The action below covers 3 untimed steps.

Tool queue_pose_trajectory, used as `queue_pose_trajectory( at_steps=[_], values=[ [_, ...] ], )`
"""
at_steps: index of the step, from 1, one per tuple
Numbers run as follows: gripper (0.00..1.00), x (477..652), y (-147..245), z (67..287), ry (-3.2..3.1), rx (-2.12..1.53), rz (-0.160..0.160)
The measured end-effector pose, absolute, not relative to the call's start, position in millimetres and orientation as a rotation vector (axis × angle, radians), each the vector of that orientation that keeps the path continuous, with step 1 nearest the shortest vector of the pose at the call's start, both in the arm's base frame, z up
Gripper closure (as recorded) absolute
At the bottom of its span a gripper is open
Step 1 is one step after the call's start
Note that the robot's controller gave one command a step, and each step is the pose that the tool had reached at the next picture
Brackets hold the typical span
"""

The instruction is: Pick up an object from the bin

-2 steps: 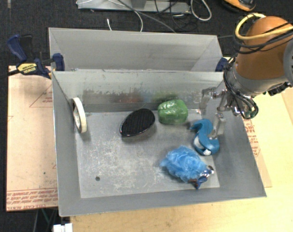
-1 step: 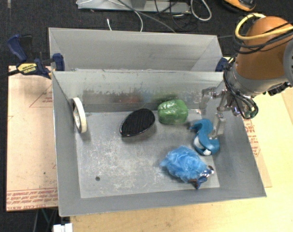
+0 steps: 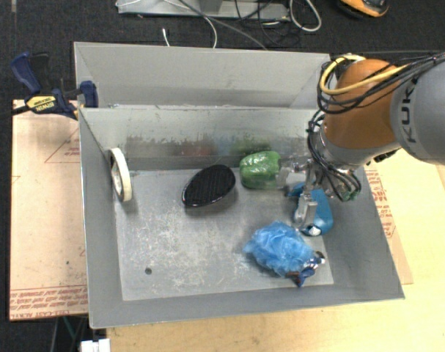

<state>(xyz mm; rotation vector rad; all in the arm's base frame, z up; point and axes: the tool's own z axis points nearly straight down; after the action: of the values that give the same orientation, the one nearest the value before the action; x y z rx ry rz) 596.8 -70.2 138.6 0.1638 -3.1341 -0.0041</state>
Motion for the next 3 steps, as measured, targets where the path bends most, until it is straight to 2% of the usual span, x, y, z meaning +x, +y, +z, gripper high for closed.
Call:
queue_pose_trajectory(
  at_steps=[1,2,3],
  values=[
    [0.0,592.9,-67.0,143.5,-3.146,0.239,0.005],
    [0.0,528.7,-52.9,96.0,-3.117,0.435,0.0],
    [0.0,544.4,-73.2,77.8,-3.117,0.54,0.008]
  ],
)
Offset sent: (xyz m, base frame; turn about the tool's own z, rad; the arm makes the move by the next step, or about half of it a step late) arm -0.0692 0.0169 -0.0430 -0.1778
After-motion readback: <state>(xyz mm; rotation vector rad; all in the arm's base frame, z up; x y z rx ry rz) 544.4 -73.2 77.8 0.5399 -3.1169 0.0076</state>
